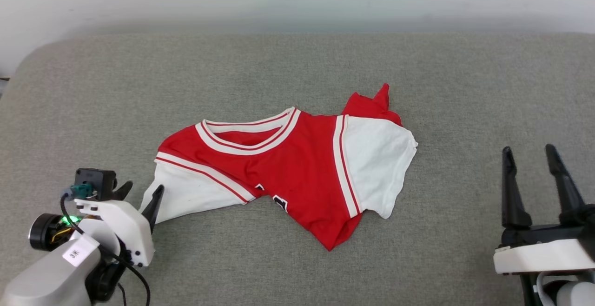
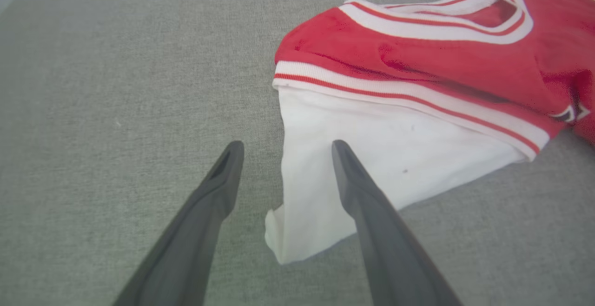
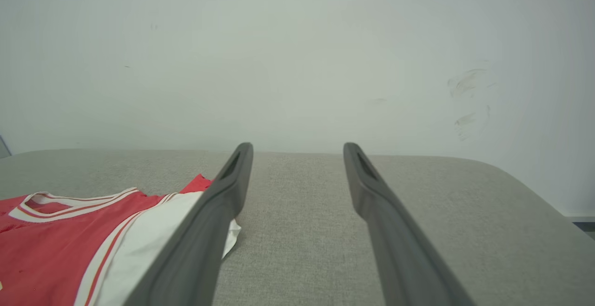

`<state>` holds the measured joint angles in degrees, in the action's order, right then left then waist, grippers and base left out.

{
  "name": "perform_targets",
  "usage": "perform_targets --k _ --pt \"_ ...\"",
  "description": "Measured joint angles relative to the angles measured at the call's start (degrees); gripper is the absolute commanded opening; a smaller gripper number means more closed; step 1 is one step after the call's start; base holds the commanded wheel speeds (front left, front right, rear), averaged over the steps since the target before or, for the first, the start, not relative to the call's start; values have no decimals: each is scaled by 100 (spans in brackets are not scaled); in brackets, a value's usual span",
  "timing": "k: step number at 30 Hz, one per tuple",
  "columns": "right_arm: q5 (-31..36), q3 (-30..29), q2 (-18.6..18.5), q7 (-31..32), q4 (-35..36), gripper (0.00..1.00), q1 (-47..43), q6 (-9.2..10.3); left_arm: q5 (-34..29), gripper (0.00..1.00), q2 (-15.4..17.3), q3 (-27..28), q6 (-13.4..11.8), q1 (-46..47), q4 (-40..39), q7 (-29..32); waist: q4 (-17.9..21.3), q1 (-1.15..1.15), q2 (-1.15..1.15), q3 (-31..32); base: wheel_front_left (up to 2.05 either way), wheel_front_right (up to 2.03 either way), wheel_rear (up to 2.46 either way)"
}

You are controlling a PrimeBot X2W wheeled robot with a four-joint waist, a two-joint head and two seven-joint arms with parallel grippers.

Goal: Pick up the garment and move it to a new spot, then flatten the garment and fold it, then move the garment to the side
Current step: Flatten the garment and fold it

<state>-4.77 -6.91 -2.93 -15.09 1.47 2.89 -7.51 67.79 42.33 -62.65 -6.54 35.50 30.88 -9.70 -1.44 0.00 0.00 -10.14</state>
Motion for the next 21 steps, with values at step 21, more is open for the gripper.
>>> perform_targets --k 21 --pt "213 599 -1637 -1 172 100 1530 0 -3804 100 -1371 3564 -1708 -2217 -2504 -537 -427 0 0 207 0 0 0"
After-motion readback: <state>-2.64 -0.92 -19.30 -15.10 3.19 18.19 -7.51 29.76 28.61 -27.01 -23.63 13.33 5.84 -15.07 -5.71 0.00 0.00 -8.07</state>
